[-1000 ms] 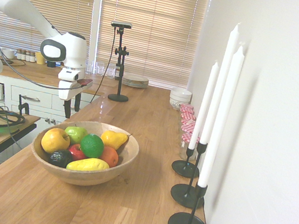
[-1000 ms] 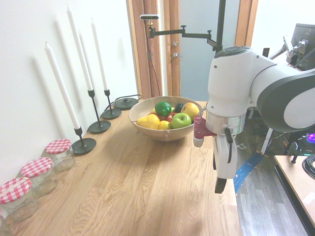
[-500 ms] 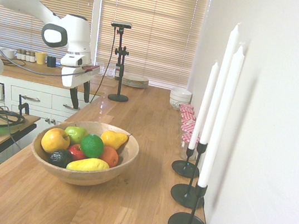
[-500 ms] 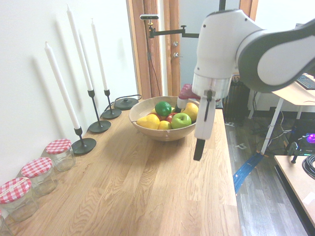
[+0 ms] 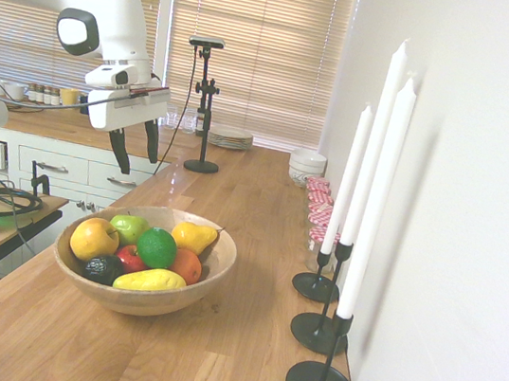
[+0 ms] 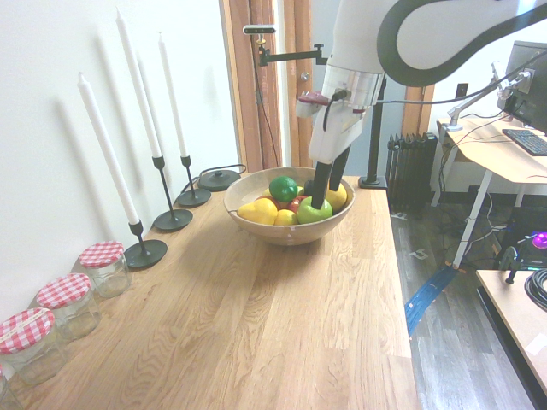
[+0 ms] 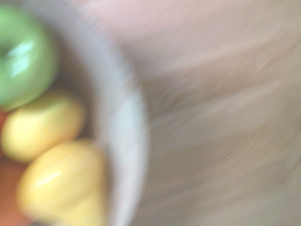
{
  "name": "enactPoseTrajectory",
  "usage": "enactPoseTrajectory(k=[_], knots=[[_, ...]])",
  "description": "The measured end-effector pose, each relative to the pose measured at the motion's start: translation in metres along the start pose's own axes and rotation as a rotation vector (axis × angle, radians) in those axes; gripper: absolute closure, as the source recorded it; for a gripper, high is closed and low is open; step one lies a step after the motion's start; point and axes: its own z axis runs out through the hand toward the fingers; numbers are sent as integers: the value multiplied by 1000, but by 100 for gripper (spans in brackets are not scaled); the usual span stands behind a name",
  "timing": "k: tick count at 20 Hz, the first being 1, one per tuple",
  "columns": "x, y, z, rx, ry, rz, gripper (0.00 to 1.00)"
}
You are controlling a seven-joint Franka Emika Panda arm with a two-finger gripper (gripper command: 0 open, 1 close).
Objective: Take green lemon out of the basket
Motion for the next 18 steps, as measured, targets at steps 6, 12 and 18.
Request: enactPoseTrajectory(k=[6, 12, 18], knots=[[74, 0, 0, 34, -6, 150, 0], [131, -1, 7, 24, -37, 234, 0], [155, -1, 50, -11, -64, 275, 0]])
